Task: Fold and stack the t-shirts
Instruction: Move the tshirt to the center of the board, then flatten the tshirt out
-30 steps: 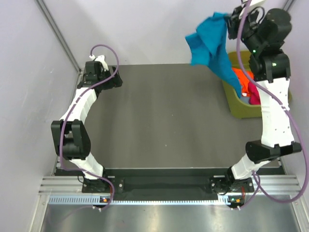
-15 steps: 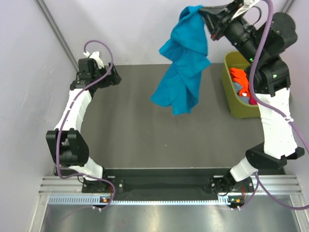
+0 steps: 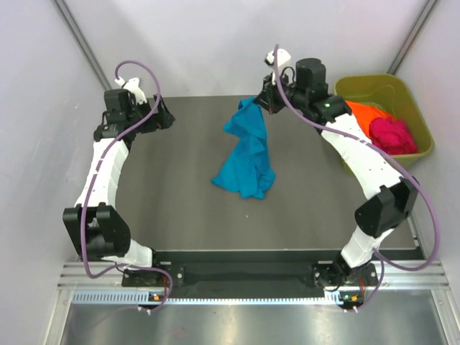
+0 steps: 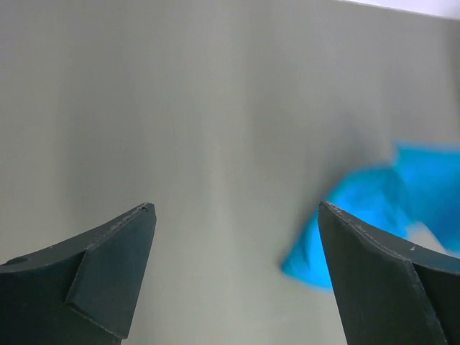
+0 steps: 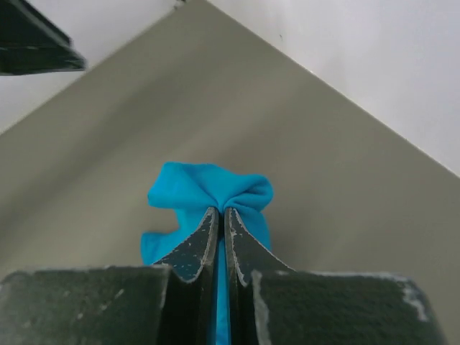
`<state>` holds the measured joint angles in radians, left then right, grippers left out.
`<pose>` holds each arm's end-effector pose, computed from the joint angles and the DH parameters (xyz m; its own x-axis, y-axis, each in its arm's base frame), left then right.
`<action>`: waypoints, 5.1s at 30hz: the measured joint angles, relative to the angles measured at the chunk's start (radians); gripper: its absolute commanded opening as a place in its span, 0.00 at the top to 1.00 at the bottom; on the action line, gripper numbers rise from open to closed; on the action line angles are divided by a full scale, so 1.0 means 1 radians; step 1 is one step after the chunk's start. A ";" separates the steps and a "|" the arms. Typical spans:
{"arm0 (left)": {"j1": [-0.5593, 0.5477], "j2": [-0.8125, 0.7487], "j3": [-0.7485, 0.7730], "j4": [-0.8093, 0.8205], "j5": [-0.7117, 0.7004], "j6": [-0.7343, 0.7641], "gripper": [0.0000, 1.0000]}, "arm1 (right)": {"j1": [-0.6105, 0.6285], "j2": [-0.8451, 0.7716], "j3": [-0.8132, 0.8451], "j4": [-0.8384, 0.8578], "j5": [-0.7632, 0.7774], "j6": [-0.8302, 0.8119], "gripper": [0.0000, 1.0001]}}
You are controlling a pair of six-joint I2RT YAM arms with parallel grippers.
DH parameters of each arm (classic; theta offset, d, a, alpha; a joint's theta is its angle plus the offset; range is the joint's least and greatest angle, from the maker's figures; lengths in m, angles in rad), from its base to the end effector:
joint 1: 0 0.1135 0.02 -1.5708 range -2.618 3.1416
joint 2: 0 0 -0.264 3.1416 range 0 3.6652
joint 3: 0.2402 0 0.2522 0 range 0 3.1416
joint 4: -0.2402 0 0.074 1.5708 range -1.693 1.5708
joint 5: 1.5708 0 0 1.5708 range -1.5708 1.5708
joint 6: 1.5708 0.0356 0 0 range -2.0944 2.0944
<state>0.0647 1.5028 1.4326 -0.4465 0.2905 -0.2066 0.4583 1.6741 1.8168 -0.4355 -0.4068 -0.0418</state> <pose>0.3446 0.0121 0.3662 -0.5208 -0.2307 -0.8219 0.0815 0.9450 -0.3168 0.3375 0.1822 0.4395 -0.2274 -0.1550 -0.9614 -0.7562 0.6501 0.0741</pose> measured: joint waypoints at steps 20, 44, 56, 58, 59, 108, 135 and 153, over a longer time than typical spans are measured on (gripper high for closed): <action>-0.201 0.126 -0.286 -0.041 0.218 -0.036 0.20 | -0.232 0.047 -0.190 0.053 0.315 0.044 0.18; -0.272 0.674 0.138 -0.011 0.393 -0.116 0.53 | -0.232 -0.060 -0.248 0.046 0.266 0.019 0.18; -0.264 0.649 0.264 -0.098 0.292 -0.050 1.00 | -0.231 -0.060 -0.248 0.055 0.255 0.020 0.18; -0.253 0.629 0.330 -0.104 0.264 -0.026 1.00 | -0.231 -0.060 -0.248 0.055 0.253 0.020 0.18; -0.244 0.612 0.369 -0.106 0.248 -0.013 1.00 | -0.231 -0.060 -0.248 0.056 0.252 0.020 0.19; -0.308 0.188 0.079 -0.073 0.036 0.119 0.21 | -0.301 0.089 -0.407 0.086 0.108 0.183 0.18; -0.157 0.487 0.265 -0.118 -0.076 0.161 0.23 | -0.310 0.439 -0.339 0.150 -0.061 0.463 0.44; -0.132 0.516 0.236 -0.150 -0.076 0.154 0.24 | -0.231 0.580 -0.032 0.104 0.000 0.300 1.00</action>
<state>-0.0669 2.0186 1.6688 -0.5964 0.2150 -0.0525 0.2272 2.2543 1.7844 -0.3313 -0.4068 0.2581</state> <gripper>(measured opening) 0.762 0.017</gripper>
